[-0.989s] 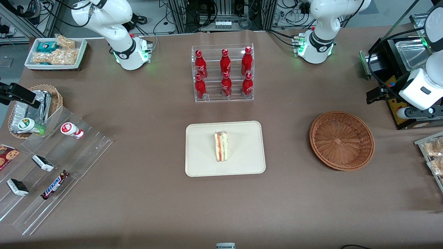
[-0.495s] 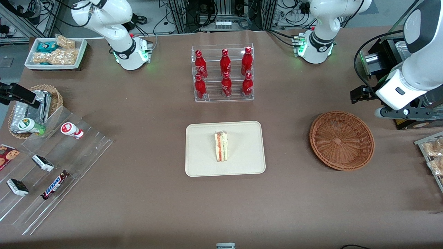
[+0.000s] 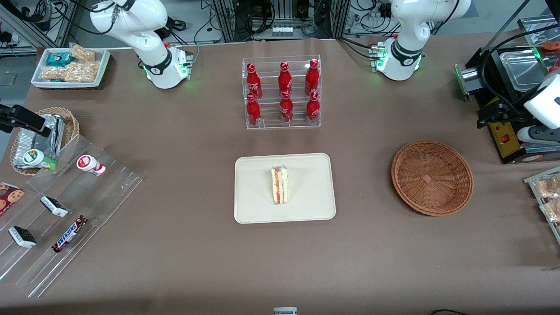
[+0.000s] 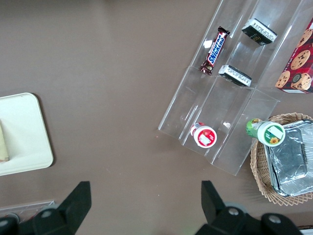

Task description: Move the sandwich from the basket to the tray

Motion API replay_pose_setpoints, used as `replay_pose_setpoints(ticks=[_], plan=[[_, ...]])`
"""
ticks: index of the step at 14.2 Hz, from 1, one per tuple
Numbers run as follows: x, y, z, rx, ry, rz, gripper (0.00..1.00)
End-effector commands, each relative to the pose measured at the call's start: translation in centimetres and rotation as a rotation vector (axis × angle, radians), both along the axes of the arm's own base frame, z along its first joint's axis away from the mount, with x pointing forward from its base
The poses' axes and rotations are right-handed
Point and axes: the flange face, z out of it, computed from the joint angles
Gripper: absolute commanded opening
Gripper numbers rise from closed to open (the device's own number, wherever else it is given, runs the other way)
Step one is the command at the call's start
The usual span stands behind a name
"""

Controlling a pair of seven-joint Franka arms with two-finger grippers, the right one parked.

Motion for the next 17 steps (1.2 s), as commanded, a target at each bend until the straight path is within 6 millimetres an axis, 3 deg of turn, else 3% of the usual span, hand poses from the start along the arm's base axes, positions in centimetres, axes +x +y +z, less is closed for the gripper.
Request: replay_pose_setpoints(ticks=[1, 9, 17], plan=[[-0.5, -1.3, 2.0, -0.014, -0.008, -0.028, 1.00], [-1.0, -3.5, 2.3, -0.007, 0.011, -0.033, 1.00], [-1.1, -3.4, 2.5, 0.003, 0.010, -0.036, 1.00]])
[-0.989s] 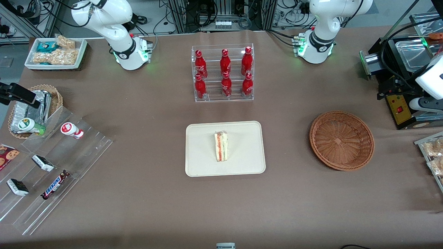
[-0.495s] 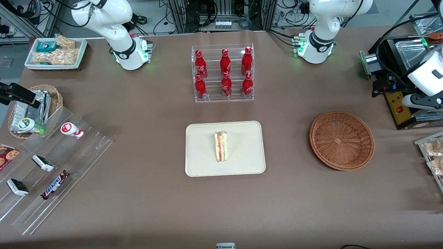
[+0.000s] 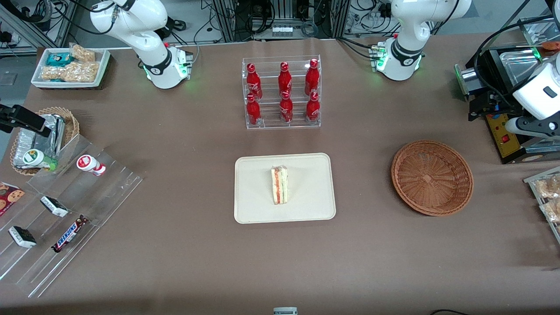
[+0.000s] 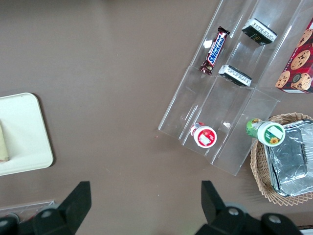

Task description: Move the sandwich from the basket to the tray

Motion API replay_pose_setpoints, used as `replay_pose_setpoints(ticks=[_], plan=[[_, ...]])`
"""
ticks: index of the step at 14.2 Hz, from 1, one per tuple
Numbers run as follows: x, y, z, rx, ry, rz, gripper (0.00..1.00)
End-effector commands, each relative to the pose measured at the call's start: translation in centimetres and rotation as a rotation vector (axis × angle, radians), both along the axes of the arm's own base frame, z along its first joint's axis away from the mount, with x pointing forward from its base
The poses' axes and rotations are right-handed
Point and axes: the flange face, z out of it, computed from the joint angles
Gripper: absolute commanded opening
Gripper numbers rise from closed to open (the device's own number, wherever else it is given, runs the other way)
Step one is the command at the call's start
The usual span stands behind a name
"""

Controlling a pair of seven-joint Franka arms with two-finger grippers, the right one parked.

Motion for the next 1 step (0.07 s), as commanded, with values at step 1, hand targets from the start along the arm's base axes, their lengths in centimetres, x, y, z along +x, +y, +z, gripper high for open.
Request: replay_pose_setpoints(ticks=[1], plan=[[-0.50, -0.21, 0.86, 0.003, -0.001, 0.008, 1.00]])
